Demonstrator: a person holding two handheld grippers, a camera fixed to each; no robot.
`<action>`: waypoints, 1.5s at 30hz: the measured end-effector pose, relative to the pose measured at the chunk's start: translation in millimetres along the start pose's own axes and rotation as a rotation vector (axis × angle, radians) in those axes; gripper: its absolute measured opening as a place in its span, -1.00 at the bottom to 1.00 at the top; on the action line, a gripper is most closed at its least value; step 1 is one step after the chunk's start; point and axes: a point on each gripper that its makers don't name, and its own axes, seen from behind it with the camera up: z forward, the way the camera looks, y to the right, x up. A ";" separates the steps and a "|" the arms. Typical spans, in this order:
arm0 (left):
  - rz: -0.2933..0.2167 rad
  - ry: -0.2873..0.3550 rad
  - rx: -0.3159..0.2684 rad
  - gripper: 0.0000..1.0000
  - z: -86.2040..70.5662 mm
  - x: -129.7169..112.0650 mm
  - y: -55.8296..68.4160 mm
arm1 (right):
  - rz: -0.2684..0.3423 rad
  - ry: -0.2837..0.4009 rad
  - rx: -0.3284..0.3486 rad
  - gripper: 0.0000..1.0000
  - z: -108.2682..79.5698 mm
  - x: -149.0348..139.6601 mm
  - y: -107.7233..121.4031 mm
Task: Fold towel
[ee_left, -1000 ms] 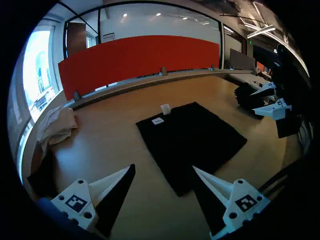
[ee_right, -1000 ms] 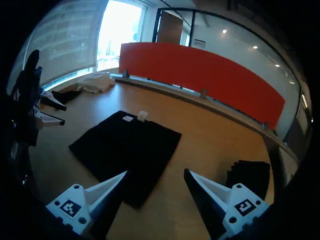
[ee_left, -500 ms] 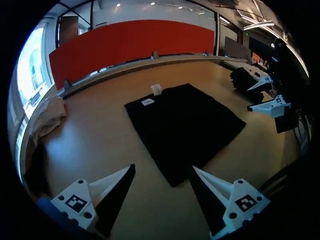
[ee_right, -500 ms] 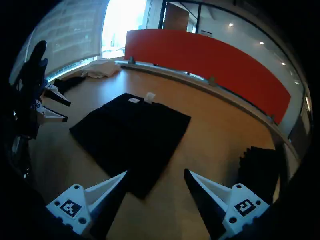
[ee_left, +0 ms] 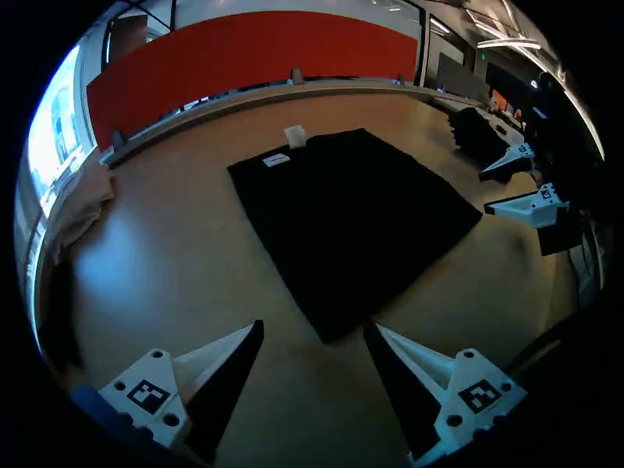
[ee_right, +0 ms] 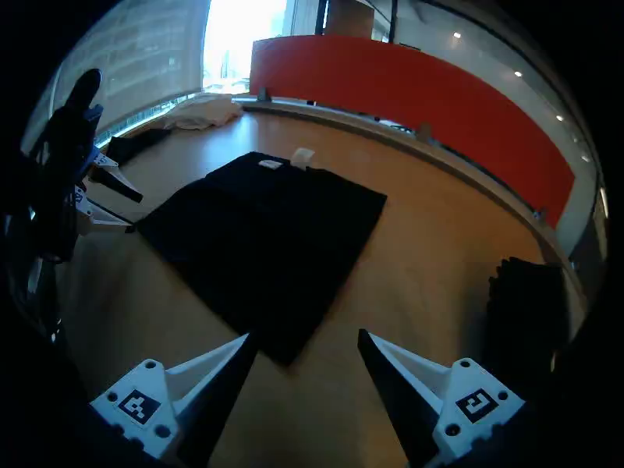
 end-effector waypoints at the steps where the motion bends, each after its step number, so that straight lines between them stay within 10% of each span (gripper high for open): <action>1: 0.000 -0.004 -0.001 0.90 0.9 -1.4 0.7 | 0.001 -0.004 0.003 0.95 0.3 -1.9 -0.6; 25: 0.006 -0.049 -0.038 0.87 9.7 -4.3 18.3 | 0.017 -0.060 0.030 0.52 4.0 -19.0 -5.7; 45: 0.012 -0.069 -0.015 0.31 8.8 -9.7 13.9 | 0.038 -0.090 0.066 0.11 9.9 -26.5 -12.8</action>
